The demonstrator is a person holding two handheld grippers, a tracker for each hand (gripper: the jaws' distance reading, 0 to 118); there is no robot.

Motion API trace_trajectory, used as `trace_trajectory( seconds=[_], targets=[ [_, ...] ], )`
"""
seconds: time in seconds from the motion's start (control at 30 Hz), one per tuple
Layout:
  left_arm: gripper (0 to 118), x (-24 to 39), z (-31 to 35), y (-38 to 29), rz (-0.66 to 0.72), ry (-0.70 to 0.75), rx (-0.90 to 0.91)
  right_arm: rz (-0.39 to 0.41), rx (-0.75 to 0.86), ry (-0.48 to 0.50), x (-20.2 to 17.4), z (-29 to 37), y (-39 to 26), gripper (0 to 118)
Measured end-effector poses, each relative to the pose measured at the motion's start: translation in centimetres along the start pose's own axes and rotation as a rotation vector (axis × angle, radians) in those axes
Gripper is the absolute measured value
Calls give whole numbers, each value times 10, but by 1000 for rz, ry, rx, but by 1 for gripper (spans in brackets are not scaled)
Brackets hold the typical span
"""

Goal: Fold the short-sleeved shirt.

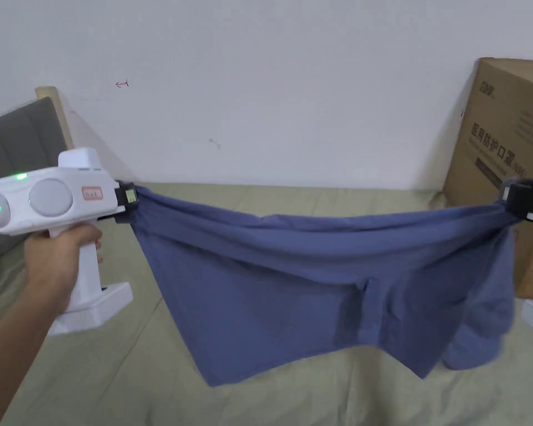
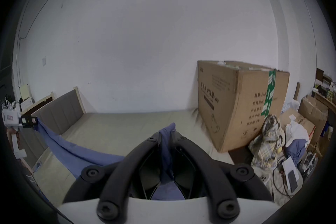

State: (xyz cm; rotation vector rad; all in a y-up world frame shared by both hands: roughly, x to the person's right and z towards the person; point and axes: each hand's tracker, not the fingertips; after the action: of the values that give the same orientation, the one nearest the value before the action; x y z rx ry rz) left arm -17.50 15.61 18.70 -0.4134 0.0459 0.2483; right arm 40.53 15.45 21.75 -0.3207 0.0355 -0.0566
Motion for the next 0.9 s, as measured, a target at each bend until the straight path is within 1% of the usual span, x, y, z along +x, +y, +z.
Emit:
trace_trajectory(
  seconds=[0.1,0.17,0.27,0.33,0.43,0.63,0.83,0.9],
  targets=[
    [1,4,-17,35,15,9,31,18,42,-14,0,-12,22,7],
    [1,7,-26,53,25,18,51,10,55,-9,0,-21,32,7],
    [1,13,-43,72,-30,56,79,15,71,1,-7,-33,42,7],
    [1,16,-52,78,-66,78,80,18,78,4,-5,-49,42,7],
    [1,11,-69,78,-74,94,81,24,72,13,-14,-67,34,7],
    [1,-12,-106,49,-101,152,40,2,7,35,-26,-103,-8,7],
    [1,-39,-129,-14,-89,197,-72,-24,-100,36,-36,-122,-66,7],
    [1,-47,-128,-41,-78,207,-110,-18,-131,35,-38,-126,-87,7]
  ],
)
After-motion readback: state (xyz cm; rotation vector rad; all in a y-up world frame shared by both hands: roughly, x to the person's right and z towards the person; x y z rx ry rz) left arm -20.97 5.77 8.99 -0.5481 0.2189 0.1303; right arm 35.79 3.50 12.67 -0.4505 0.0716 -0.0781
